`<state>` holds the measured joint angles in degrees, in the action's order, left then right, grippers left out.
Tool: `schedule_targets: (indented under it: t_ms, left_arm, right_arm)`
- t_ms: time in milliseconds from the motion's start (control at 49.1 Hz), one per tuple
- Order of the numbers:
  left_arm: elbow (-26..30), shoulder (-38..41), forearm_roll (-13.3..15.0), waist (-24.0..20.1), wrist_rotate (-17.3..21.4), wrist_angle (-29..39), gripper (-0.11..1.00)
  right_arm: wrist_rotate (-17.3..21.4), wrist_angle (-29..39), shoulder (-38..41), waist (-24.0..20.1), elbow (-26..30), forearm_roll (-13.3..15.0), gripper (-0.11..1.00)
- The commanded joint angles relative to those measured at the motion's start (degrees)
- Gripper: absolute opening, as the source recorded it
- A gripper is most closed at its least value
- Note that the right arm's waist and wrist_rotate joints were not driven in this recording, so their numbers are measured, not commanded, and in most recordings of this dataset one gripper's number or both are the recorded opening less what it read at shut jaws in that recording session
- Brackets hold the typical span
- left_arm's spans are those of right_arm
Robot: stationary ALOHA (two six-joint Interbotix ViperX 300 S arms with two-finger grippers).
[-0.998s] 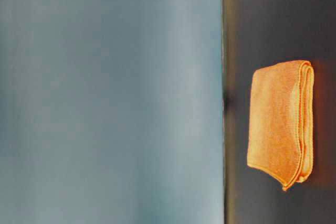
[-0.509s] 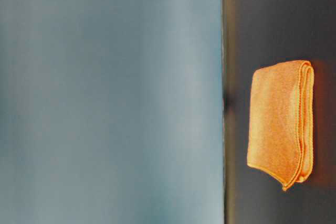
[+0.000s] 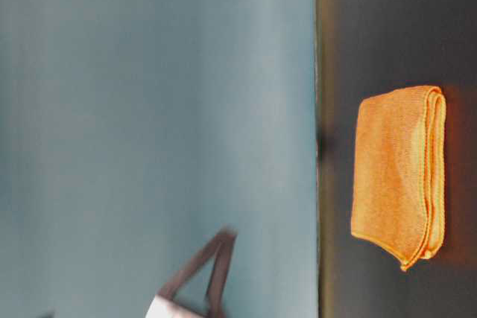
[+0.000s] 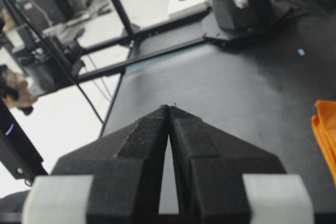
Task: Push an orange cloth with the left arm to wipe the desk.
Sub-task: 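Move the left gripper toward the folded orange cloth's left edge, then lower the left gripper onto the top of the orange cloth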
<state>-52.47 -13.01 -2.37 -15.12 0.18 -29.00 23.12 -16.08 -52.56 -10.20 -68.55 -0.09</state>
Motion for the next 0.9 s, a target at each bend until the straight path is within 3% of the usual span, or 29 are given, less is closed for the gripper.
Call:
schedule_targets:
  t_ms: [0,224,326,407,550,631,876]
  left_arm:
    - [5.19,6.33,-0.18,-1.76,0.00,-0.62,0.00]
    - [12.66,18.11,-0.09,-4.22,-0.09,-1.05,0.01]
    - [14.77,21.71,-0.18,-4.66,-0.26,-2.02,0.09]
    - [16.26,24.08,-0.18,-4.75,-0.44,-2.64,0.26]
    - [17.49,26.63,-0.09,-4.75,-0.62,-1.85,0.70]
    - [17.49,27.42,-0.18,-4.83,-0.79,-1.85,0.86]
    - [17.23,30.06,-0.18,-5.45,-1.05,-1.67,0.81]
  right_arm:
    - [0.00,-0.18,0.18,0.00,0.09,-0.09,0.05]
    - [0.00,0.53,-0.18,0.00,-0.53,-0.09,0.05]
    - [0.00,1.23,-0.44,0.00,-0.70,-0.18,0.05]
    - [0.00,1.41,-0.44,0.09,-0.79,-0.09,0.05]
    - [0.00,1.49,-0.62,0.00,-1.32,-0.18,0.05]
    - [0.09,1.49,-0.70,0.00,-1.67,-0.18,0.05]
    - [0.09,1.41,-0.79,0.00,-2.20,-0.26,0.05]
